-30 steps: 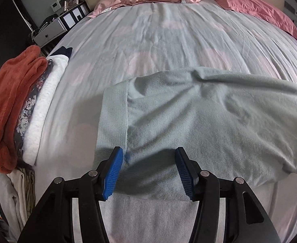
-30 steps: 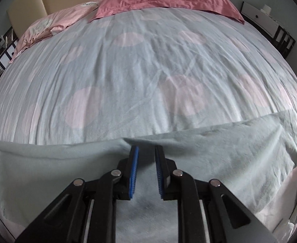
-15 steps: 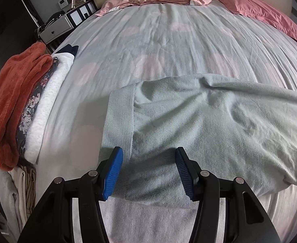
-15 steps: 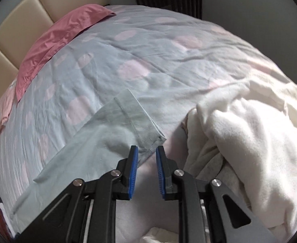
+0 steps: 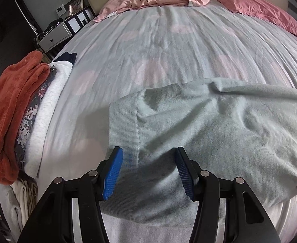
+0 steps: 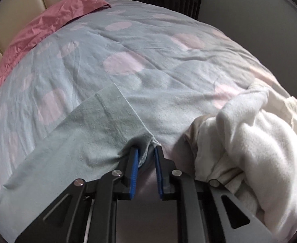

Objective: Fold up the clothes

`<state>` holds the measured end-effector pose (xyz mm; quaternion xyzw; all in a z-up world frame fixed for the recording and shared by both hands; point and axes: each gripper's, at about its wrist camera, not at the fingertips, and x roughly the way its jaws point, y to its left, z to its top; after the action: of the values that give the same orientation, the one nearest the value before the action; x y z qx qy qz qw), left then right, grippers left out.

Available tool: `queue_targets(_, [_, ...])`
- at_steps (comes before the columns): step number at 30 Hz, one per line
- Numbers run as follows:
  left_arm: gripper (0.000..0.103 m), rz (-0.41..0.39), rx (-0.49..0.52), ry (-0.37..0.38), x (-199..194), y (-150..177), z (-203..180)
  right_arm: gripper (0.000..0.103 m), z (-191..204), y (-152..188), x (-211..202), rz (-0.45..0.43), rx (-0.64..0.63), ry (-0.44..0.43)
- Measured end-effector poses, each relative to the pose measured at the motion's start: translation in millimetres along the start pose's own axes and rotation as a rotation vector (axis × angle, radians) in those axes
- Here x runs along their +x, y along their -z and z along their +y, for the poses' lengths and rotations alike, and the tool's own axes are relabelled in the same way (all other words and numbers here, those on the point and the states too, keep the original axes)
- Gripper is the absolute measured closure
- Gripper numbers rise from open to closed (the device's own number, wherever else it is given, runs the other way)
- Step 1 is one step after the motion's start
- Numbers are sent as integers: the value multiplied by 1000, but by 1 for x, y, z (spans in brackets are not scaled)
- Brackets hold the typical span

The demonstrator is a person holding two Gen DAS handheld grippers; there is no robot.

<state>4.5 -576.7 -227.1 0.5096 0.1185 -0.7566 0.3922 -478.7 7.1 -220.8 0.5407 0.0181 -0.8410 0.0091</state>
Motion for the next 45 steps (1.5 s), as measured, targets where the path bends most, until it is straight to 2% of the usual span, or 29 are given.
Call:
queue_targets(2, [35,13,-43,10,5,0,14,88,4,-1,1,1,-2,39])
queue_targets(6, [34,21,-176,118,-1,2,43,85,25,4,-6,-10,-105,117])
queue_targets(9, [35,-8,-184,122,-14,4,49,85,36,24,-31,-50,-161,127])
queue_targets(11, [35,-8,-182,119,-20,6,50,85,43,42,-52,-79,-153,55])
queue_targets(14, [35,9,-217,163,-26,11,59,85,58,81,-79,-67,-125,-118])
queue_targets(17, [35,31,-261,208,-32,19,70,85,87,131,-108,-61,-146,-259])
queue_targets(19, [35,49,-280,216,-33,25,77,85,112,168,-125,-64,-190,-323])
queue_targets(21, [35,61,-308,218,-34,33,85,85,140,203,-140,-77,-259,-380])
queue_targets(24, [35,103,-351,251,-26,43,96,85,184,252,-162,-73,-375,-528])
queue_targets(28, [35,149,-338,285,-15,47,94,85,249,306,-194,-52,-593,-658])
queue_targets(31, [35,184,-316,295,-8,50,88,84,290,335,-209,-49,-734,-682])
queue_targets(34, [36,201,-291,300,-5,52,82,80,321,350,-215,-41,-801,-689])
queue_targets(38, [44,208,-278,324,-1,53,79,77,355,359,-218,-37,-866,-680])
queue_targets(41, [55,212,-285,358,3,53,79,77,374,362,-213,-18,-897,-658])
queue_targets(43, [58,204,-267,348,3,53,76,77,383,364,-207,-1,-906,-643])
queue_targets(44, [60,199,-257,344,3,53,74,78,386,366,-204,2,-911,-627])
queue_targets(45, [62,196,-252,342,2,53,73,84,386,367,-202,-3,-908,-622])
